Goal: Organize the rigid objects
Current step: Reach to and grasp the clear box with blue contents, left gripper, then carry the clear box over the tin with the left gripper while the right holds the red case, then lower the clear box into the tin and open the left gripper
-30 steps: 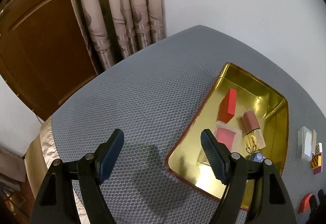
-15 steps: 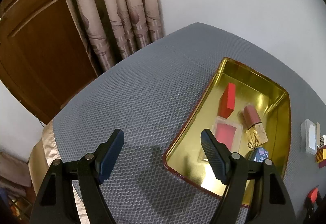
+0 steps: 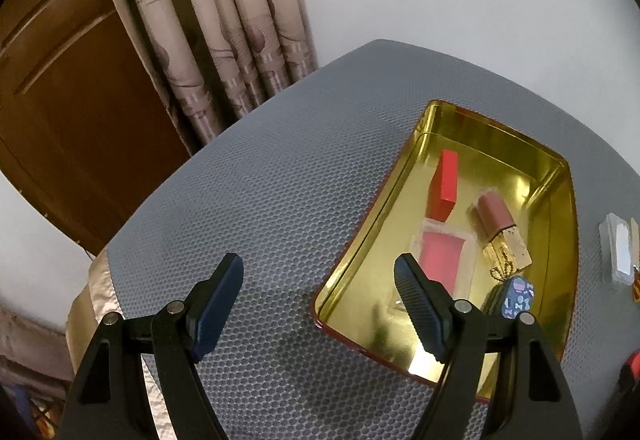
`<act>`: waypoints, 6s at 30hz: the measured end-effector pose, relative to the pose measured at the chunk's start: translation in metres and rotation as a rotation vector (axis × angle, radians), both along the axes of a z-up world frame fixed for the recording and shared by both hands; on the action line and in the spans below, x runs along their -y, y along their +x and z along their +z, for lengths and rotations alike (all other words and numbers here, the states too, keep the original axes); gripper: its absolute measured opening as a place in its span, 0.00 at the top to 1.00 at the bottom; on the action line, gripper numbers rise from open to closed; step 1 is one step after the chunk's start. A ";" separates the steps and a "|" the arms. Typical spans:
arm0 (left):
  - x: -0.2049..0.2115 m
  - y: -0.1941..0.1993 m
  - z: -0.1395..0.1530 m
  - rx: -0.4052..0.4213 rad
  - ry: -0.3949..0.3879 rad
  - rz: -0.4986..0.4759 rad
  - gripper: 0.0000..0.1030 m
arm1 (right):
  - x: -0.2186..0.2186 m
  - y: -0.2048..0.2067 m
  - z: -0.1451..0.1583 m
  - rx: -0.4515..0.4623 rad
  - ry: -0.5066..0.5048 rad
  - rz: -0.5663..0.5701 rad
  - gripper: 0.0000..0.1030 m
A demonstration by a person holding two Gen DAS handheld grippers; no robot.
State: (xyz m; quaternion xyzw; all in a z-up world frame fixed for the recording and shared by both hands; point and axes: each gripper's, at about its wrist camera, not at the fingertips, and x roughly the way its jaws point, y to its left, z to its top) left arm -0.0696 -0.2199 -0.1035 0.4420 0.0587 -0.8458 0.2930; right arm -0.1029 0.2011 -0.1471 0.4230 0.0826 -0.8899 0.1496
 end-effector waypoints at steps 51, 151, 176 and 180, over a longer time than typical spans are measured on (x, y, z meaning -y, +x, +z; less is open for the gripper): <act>-0.252 -0.164 -0.052 0.207 0.297 -0.515 0.18 | -0.059 -0.029 -0.009 -0.005 0.011 -0.307 0.51; -0.061 -0.094 0.009 0.175 0.155 -0.303 0.48 | -0.086 -0.035 -0.004 -0.004 0.011 -0.312 0.51; -0.044 -0.080 -0.007 0.210 0.172 -0.314 0.48 | -0.088 -0.036 -0.003 -0.004 0.011 -0.313 0.51; -0.047 -0.082 -0.010 0.216 0.169 -0.318 0.48 | -0.089 -0.036 -0.002 -0.004 0.011 -0.313 0.51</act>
